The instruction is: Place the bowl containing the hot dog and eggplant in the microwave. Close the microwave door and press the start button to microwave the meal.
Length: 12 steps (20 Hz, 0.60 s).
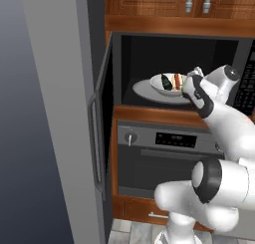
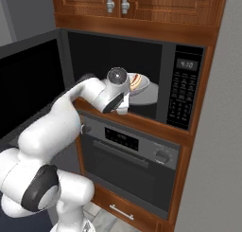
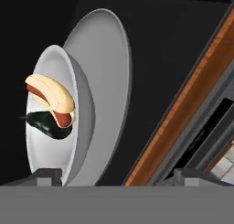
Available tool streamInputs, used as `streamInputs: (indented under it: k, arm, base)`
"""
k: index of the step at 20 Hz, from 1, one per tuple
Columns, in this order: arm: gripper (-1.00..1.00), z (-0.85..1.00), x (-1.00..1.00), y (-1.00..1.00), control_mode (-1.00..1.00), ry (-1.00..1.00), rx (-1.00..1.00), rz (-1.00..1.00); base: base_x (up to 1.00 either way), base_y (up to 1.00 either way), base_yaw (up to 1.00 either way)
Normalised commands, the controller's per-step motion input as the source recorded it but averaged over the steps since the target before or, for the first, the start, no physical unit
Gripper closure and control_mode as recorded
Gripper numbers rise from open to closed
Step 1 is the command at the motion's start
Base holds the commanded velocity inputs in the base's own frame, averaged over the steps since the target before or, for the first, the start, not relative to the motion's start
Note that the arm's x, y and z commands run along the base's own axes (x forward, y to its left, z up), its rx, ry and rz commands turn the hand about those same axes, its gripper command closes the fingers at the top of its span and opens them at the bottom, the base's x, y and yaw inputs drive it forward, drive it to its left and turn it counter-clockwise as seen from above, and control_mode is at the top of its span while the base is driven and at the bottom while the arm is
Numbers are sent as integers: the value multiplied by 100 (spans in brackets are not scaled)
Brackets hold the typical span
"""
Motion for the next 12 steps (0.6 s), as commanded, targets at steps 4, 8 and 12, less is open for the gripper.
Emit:
streamInputs:
  k: [4,8,12]
  arm:
    - [-100,34,-100,48,-100,0,-57,26]
    - [-100,47,-100,59,-100,0,-66,30]
    - [-100,40,-100,55,-100,0,-66,32]
  base:
    - [0,0,0]
    - [0,0,0]
    - [0,0,0]
